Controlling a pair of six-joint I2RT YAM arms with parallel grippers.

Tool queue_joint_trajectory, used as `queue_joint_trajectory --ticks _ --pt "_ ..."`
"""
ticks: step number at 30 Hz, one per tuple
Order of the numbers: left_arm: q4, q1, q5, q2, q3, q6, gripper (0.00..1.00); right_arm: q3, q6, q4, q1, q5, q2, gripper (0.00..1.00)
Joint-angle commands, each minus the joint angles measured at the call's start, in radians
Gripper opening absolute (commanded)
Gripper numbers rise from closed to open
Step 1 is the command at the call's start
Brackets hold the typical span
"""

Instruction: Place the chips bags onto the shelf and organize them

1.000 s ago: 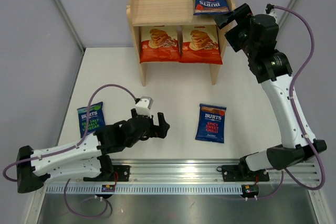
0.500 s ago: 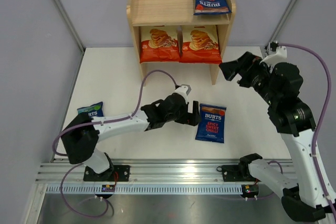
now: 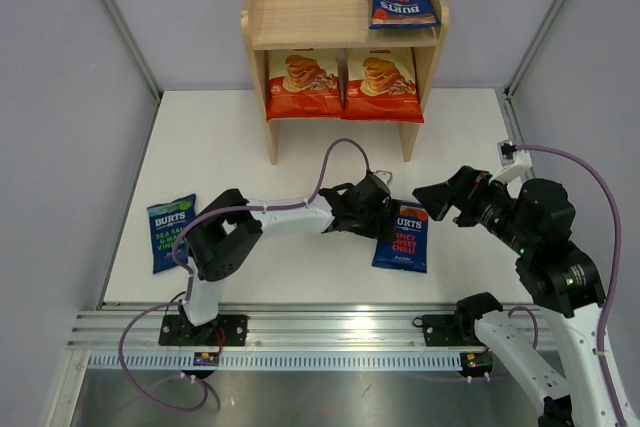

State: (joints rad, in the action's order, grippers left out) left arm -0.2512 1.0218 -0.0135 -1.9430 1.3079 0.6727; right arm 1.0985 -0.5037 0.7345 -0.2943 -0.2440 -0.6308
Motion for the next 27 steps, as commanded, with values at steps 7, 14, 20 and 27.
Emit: queue_joint_trajectory --ticks 7,14,20,27 --pt "-0.108 -0.003 -0.003 -0.134 0.169 -0.019 0.67 -0.019 0.028 0.068 0.001 -0.034 0.08 0.97" --pt "-0.125 -0.002 0.004 -0.188 0.198 0.001 0.43 -0.038 0.014 0.06 0.003 -0.049 0.094 0.96" --pt "-0.014 -0.002 0.009 -0.098 0.07 0.065 0.05 -0.091 0.004 0.057 0.003 -0.006 0.117 0.98" --pt "0.085 -0.002 0.222 0.116 -0.139 0.177 0.0 -0.221 -0.044 -0.024 0.001 0.006 0.158 1.0"
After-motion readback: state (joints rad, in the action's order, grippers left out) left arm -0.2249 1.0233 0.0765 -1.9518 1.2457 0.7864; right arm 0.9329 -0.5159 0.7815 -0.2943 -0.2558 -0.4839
